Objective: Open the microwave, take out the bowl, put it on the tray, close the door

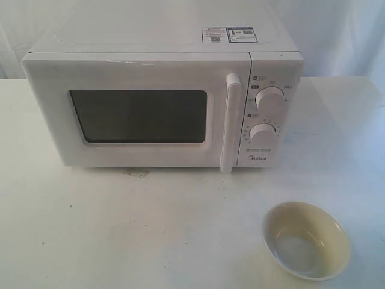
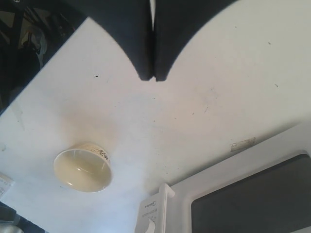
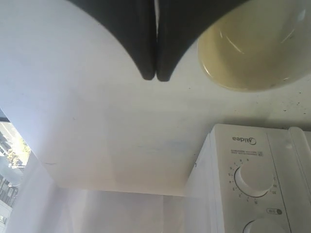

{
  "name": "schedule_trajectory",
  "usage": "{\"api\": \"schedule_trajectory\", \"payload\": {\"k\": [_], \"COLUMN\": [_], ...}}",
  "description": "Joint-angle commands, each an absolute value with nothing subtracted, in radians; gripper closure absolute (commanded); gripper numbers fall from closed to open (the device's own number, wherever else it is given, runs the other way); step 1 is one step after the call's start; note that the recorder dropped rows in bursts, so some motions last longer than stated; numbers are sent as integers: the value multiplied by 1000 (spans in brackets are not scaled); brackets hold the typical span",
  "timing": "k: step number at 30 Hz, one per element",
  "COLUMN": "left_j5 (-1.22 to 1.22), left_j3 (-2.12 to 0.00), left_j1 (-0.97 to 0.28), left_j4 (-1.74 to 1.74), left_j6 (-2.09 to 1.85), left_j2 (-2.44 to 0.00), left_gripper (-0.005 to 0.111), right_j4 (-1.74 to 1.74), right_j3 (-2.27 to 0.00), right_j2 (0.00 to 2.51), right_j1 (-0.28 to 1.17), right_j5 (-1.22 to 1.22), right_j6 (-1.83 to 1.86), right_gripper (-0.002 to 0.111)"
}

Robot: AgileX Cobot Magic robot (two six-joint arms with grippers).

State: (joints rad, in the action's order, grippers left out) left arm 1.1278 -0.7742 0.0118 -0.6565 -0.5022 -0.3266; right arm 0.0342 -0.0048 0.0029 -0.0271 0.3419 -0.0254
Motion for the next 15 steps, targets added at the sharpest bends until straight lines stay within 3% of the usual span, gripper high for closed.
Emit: {"api": "schedule_trajectory", "payload": {"k": [1, 15], "left_j5": [1174, 1160], "left_j3": [-768, -768], "left_j1": [10, 10], "left_j4": [-665, -665], "left_j6": [-496, -496], "left_j2": [-319, -320], "left_gripper": [107, 107], "right_j4": [35, 37], "right_j3": [0, 0], "right_j2": [0, 0], "right_j1": [-31, -31], "right_j5": [342, 342], "right_j6": [-30, -30], "right_gripper": [108, 108]}}
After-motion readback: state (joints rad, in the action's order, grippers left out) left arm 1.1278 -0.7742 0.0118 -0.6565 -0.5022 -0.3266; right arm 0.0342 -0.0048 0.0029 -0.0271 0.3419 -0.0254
